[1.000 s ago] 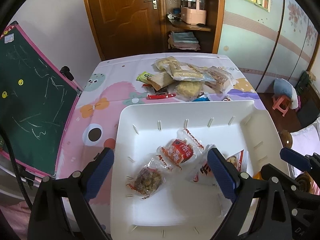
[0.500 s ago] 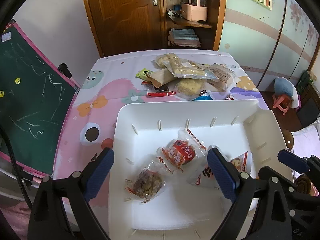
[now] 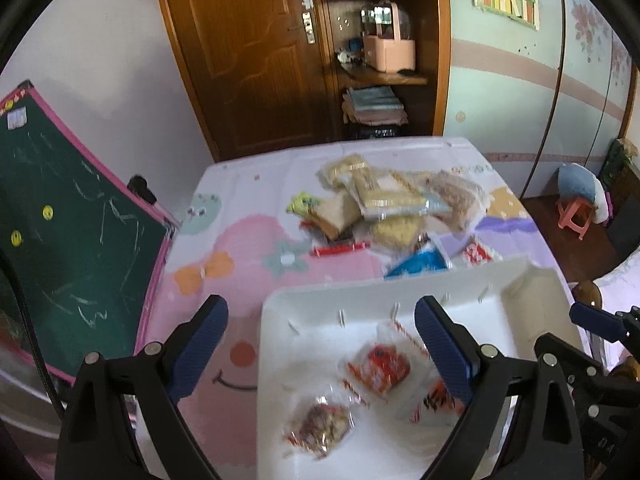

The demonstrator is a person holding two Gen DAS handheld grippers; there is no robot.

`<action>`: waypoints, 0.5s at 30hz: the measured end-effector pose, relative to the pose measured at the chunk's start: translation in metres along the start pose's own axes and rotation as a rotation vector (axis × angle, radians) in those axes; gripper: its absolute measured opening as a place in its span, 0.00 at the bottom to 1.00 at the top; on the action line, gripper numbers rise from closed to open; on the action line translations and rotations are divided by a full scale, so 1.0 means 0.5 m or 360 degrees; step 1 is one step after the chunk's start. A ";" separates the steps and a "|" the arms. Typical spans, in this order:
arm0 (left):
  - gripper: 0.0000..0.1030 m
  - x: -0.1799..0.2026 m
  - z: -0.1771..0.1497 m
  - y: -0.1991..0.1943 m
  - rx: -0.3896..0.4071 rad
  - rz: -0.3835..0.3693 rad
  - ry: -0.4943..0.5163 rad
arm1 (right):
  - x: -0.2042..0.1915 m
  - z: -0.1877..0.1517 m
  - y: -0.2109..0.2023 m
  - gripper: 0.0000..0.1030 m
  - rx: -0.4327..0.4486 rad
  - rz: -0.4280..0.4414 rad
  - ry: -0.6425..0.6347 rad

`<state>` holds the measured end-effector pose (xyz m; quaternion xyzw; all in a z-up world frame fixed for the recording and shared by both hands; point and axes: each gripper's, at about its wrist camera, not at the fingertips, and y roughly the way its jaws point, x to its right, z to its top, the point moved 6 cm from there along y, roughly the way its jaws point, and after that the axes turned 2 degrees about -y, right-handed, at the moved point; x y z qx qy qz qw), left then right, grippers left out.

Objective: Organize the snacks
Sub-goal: 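Move both open tools back toward the snack pile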

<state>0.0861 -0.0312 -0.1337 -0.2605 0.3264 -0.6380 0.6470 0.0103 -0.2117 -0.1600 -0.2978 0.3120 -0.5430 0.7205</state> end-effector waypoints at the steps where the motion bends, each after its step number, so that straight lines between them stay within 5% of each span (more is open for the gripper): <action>1: 0.91 -0.001 0.014 -0.001 0.0013 0.0001 0.0005 | 0.005 0.012 -0.003 0.53 0.0016 -0.0014 -0.0005; 15: 0.91 -0.030 0.242 -0.005 0.0110 -0.0109 0.0011 | 0.104 0.224 -0.037 0.53 0.0201 -0.0135 0.0021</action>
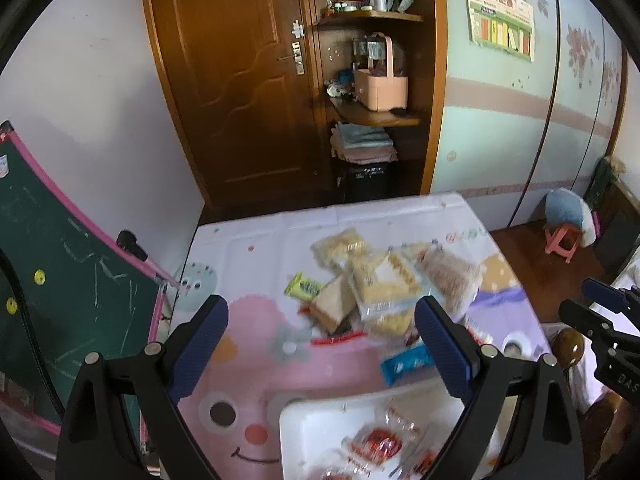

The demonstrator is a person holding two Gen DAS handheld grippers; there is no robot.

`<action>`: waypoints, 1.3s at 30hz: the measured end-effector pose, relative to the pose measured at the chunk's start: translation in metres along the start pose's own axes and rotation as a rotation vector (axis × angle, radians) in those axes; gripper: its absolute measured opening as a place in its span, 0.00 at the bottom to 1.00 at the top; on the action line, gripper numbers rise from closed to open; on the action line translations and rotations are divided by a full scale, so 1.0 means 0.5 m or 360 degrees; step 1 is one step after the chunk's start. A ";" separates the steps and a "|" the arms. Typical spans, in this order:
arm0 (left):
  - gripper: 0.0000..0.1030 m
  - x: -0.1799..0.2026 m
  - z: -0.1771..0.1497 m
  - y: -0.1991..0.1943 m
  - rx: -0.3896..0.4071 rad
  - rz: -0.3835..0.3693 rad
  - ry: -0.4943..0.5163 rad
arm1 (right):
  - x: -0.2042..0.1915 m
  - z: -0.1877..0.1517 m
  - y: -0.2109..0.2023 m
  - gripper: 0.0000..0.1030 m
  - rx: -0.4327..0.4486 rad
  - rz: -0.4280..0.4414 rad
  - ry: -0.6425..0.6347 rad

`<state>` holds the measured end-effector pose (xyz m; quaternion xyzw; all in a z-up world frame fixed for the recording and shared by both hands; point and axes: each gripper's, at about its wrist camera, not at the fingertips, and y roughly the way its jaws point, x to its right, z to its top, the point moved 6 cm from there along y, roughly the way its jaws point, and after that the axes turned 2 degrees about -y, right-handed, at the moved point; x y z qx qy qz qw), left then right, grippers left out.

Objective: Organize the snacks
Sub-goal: 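Move both open tools back toward the snack pile, then grasp the Calleton bread pack with the left tool while the right grasps a clear bread bag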

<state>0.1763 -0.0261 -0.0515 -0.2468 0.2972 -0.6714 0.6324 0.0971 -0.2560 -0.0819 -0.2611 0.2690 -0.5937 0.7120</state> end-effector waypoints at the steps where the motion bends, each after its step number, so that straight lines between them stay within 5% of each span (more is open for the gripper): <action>1: 0.91 -0.002 0.022 0.002 0.0015 -0.0004 -0.0004 | 0.007 0.015 0.001 0.53 0.0013 -0.0013 -0.0001; 8: 0.91 0.018 0.147 0.043 0.0124 0.0074 0.0073 | 0.046 0.114 0.046 0.53 0.0008 -0.0068 -0.0046; 13: 0.91 0.035 0.169 0.141 0.0007 0.0092 0.0099 | 0.079 0.147 0.128 0.53 -0.0117 -0.0064 -0.0033; 20: 0.91 0.053 0.088 0.337 -0.0410 -0.0038 0.0077 | 0.111 0.115 0.294 0.53 -0.0394 0.0009 0.0040; 26: 0.91 0.050 -0.009 0.457 -0.0751 -0.0185 -0.0099 | 0.110 0.046 0.428 0.53 -0.0664 0.0019 -0.0006; 33: 0.91 0.053 -0.065 0.526 -0.0881 -0.0213 -0.0194 | 0.097 0.003 0.501 0.53 -0.0802 0.0085 -0.0131; 39: 0.89 0.067 -0.066 0.550 -0.0884 -0.0188 -0.0174 | 0.070 -0.006 0.523 0.78 -0.0779 0.0083 -0.0377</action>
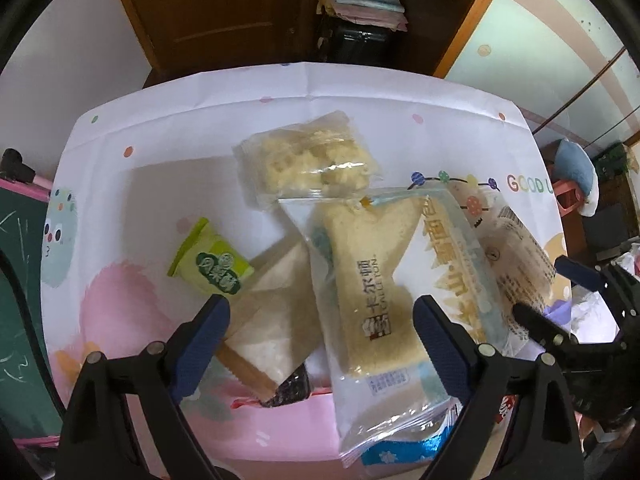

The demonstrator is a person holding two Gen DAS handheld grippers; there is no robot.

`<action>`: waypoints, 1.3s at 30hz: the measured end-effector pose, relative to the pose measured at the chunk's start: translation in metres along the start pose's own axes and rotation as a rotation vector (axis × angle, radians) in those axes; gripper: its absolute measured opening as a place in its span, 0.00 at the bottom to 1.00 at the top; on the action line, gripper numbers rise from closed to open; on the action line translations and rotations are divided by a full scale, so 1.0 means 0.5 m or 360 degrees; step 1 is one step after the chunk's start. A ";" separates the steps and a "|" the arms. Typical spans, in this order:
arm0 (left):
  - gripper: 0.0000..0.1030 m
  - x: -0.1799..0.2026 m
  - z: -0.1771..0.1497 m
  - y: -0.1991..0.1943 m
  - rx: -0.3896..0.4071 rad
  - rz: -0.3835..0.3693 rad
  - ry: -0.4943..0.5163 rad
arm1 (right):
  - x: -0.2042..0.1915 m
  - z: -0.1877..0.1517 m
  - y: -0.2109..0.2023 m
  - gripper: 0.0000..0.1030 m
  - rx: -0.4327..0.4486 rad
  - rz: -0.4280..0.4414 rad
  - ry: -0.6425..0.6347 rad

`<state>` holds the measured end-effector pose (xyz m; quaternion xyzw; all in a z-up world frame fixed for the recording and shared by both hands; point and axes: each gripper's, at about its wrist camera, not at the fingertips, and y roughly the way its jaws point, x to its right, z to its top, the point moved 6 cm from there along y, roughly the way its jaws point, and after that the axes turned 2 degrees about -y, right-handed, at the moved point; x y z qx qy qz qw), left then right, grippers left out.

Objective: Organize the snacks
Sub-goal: 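Grasp the Calleton bread pack with the left tool while the right grasps a clear bread bag, then lift both held bread packs and carry them over the white tray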

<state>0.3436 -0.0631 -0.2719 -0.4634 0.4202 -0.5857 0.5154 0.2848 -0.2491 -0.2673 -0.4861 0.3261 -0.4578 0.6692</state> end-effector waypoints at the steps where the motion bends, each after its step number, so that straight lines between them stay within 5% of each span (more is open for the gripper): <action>1: 0.89 0.006 0.001 0.004 -0.0006 -0.0006 0.0005 | -0.002 0.000 0.006 0.81 -0.0010 -0.0009 -0.0027; 11: 0.89 0.086 0.008 0.035 -0.0085 -0.0106 0.0034 | -0.028 -0.014 0.054 0.88 -0.0043 -0.0140 -0.0190; 22: 1.00 0.137 0.011 0.073 -0.0055 0.0067 0.0017 | -0.022 -0.029 0.043 0.76 0.0010 -0.0112 -0.0115; 29: 1.00 0.159 0.001 0.083 0.0022 0.0215 0.0109 | -0.022 -0.026 0.046 0.76 -0.0022 -0.0117 -0.0080; 34: 1.00 0.167 -0.010 0.107 -0.0052 0.0199 0.0172 | -0.023 -0.026 0.053 0.81 -0.0039 -0.0101 -0.0051; 39: 0.88 0.167 -0.011 0.093 0.0003 0.0152 0.0158 | -0.018 -0.020 0.073 0.81 -0.0047 -0.0093 -0.0039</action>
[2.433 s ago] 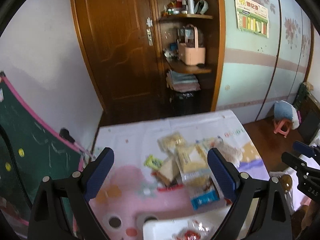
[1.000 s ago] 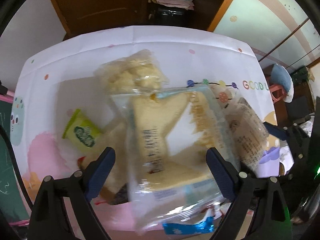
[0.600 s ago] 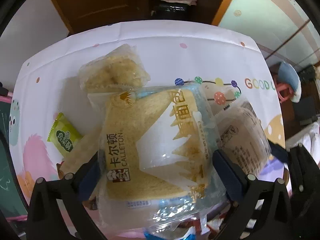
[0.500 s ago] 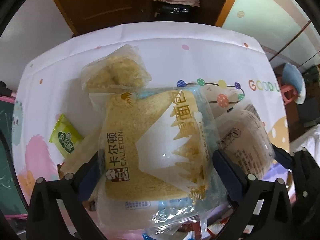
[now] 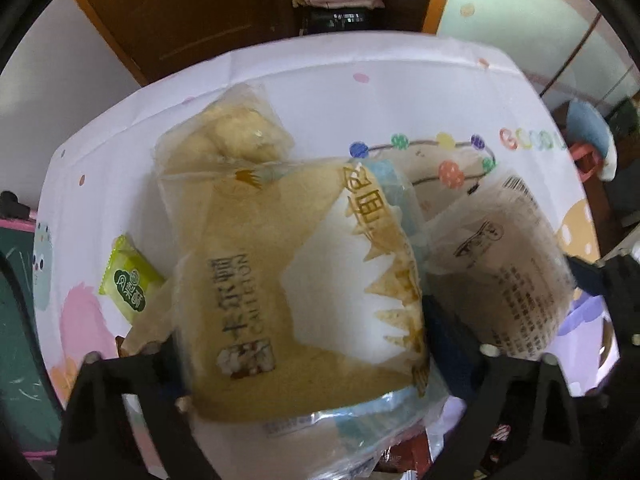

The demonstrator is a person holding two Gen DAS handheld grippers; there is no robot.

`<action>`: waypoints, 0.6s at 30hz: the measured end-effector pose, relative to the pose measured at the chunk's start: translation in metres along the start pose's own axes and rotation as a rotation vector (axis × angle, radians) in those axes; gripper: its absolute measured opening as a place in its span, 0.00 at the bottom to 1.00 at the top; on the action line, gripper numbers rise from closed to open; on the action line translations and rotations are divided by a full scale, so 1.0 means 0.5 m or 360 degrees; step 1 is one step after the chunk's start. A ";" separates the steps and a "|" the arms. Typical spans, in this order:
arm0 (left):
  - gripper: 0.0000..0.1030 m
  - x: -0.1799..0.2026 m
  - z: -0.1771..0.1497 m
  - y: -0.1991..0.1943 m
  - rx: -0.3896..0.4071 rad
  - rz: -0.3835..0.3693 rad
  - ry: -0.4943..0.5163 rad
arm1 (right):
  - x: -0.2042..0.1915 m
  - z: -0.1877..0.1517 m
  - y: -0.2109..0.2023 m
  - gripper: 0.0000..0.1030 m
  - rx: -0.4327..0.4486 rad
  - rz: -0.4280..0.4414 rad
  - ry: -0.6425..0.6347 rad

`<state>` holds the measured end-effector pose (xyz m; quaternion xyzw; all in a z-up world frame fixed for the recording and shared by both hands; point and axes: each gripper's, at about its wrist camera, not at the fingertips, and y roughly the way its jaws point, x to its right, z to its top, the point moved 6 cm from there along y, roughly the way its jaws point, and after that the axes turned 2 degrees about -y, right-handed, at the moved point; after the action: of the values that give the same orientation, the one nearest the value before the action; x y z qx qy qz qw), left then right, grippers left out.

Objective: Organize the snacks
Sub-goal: 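Lift both held bread packs and carry them over the white tray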

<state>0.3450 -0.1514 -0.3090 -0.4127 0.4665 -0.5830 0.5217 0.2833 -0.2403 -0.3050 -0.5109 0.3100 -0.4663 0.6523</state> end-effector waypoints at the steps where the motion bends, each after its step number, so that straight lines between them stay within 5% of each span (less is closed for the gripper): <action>1: 0.85 -0.006 -0.002 -0.006 0.0007 -0.0021 -0.0017 | 0.001 0.000 -0.001 0.79 0.0004 0.0004 0.0000; 7: 0.76 -0.038 -0.006 -0.049 0.0058 -0.0048 -0.0043 | 0.021 -0.008 -0.025 0.64 0.0051 0.0068 0.0062; 13: 0.70 -0.059 -0.017 -0.143 0.0180 -0.0076 -0.0019 | 0.034 -0.022 -0.045 0.62 0.0074 0.0039 0.0172; 16: 0.55 -0.074 -0.026 -0.210 0.0237 -0.0121 -0.0008 | 0.035 -0.027 -0.088 0.62 0.0147 0.0052 0.0204; 18: 0.53 -0.088 -0.040 -0.262 0.0273 -0.0171 -0.0010 | 0.033 -0.031 -0.120 0.62 0.0193 0.0044 0.0204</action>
<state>0.3017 -0.1030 -0.1858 -0.3927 0.3904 -0.6466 0.5247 0.2583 -0.2642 -0.2507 -0.4354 0.3293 -0.5069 0.6671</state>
